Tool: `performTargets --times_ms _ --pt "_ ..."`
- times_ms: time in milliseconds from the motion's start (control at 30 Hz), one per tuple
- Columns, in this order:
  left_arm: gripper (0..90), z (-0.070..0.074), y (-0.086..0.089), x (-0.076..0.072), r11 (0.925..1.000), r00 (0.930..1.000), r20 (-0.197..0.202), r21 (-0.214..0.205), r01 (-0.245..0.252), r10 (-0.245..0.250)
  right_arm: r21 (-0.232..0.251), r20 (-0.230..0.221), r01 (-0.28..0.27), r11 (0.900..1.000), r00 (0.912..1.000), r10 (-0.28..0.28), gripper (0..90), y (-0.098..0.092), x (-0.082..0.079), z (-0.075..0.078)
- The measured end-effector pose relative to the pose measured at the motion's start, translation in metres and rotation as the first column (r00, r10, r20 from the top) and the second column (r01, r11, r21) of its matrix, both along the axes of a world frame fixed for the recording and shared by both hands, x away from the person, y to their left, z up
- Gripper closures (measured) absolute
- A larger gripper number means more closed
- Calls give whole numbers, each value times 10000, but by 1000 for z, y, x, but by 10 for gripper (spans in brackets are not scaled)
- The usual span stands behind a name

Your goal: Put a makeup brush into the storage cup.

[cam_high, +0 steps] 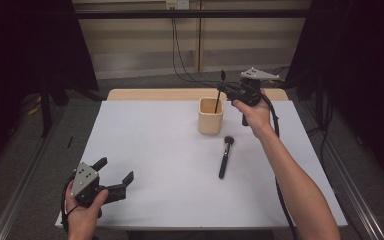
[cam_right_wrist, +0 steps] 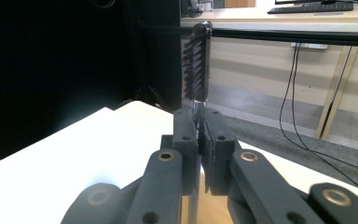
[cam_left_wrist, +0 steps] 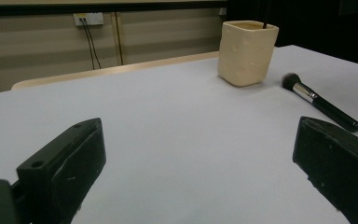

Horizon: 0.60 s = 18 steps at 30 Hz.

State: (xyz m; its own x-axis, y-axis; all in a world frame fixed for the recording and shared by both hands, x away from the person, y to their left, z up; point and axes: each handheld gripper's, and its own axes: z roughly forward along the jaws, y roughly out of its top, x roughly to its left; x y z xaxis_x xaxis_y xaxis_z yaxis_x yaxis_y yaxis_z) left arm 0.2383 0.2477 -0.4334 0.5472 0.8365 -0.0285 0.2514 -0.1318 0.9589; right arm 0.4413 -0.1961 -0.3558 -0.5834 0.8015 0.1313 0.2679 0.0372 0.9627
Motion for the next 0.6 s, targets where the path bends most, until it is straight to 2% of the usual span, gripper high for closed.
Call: performTargets --times_ms 167,600 --pt "26 0 1 1 9999 10000 -66 173 -5 6 74 -225 -29 10000 9997 31 856 1 0 -7" --pt "27 0 1 1 9997 9999 -146 224 19 -16 141 -709 81 9999 9975 -71 856 0 5 -23"
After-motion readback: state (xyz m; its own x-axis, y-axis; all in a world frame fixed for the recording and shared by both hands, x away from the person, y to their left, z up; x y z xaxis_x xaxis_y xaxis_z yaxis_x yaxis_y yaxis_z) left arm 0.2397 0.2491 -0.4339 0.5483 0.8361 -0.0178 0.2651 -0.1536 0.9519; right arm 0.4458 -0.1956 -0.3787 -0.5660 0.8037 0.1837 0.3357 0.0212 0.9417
